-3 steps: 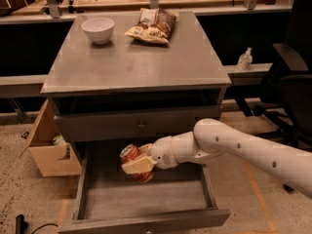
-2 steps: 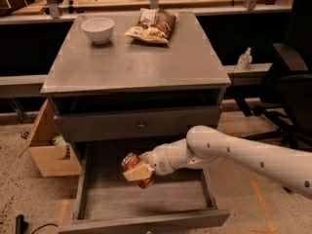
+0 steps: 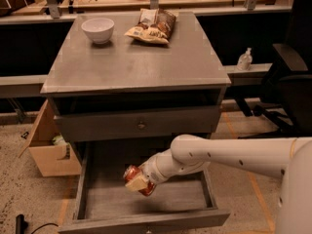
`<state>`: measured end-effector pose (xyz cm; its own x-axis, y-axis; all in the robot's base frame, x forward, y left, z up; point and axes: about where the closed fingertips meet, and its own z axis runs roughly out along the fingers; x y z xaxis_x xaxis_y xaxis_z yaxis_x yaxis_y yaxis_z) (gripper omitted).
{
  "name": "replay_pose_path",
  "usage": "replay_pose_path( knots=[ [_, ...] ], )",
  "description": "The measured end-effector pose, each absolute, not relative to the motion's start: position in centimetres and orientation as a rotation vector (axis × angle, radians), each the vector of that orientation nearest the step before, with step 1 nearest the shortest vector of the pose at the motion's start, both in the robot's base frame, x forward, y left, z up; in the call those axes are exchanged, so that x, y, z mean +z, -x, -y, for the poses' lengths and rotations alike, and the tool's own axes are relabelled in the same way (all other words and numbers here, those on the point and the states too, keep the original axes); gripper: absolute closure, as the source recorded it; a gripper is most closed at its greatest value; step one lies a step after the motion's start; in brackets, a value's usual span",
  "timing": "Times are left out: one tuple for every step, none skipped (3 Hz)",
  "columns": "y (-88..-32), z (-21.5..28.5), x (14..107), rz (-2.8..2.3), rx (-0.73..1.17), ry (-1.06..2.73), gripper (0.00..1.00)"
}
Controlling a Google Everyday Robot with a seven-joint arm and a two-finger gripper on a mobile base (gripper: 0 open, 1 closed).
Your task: Place coke can into middle drawer
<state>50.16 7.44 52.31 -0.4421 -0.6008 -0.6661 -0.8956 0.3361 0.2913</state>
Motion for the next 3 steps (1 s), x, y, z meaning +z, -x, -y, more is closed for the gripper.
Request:
replay_pose_path(
  knots=[
    [-49.5, -7.6, 48.9, -2.221, 0.813, 1.366, 0.84],
    [-48.5, -7.8, 45.9, -2.274, 0.781, 1.374, 0.60],
    [-48.4, -7.9, 43.6, -2.327, 0.778, 1.336, 0.36]
  ],
)
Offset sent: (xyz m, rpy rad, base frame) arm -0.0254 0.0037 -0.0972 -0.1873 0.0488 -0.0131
